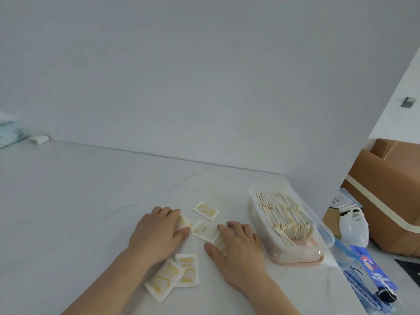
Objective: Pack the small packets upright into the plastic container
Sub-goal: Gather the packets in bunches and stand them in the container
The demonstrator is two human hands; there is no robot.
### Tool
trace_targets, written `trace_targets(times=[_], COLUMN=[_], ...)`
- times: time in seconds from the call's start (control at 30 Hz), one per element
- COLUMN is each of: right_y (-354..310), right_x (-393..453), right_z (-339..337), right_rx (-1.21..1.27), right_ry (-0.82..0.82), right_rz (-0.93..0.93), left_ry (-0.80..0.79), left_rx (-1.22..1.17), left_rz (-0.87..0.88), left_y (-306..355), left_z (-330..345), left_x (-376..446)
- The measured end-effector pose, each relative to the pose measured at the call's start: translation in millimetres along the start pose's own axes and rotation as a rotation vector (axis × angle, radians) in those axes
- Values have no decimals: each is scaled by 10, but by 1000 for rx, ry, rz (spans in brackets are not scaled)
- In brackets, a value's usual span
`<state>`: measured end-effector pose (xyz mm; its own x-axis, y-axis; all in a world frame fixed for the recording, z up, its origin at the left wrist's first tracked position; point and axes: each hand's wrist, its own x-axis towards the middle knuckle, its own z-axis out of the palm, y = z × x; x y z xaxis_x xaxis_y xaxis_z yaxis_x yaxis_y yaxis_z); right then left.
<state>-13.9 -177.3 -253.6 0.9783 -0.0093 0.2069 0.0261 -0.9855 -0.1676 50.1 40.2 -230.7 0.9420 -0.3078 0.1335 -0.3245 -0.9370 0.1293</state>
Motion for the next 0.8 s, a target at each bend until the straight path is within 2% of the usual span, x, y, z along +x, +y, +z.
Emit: trace_targets(times=[0.17,0.3,0.47,0.57,0.67,0.8], right_y=[63,151,222,236,265,304], right_x=[45,66,118,124,141,162], right_z=[-11,-17,8,-10,-20,-8], right_rx=[46,93,210,158,142,260], right_ry=[-16,-37,73,131,207,312], right_rz=[-89,-157,-195,-207,-142,-74], left_ry=[-10,-28,-25,-25,-23,-30], left_rx=[-95,-138,-68,-60,-77,-99], left_rz=[183,193,223,214,176,160], left_y=[-8,-120,-142,-110,-61,-54], left_z=[109,168,159,144,109,37], left_x=[49,96,140,142,135,121])
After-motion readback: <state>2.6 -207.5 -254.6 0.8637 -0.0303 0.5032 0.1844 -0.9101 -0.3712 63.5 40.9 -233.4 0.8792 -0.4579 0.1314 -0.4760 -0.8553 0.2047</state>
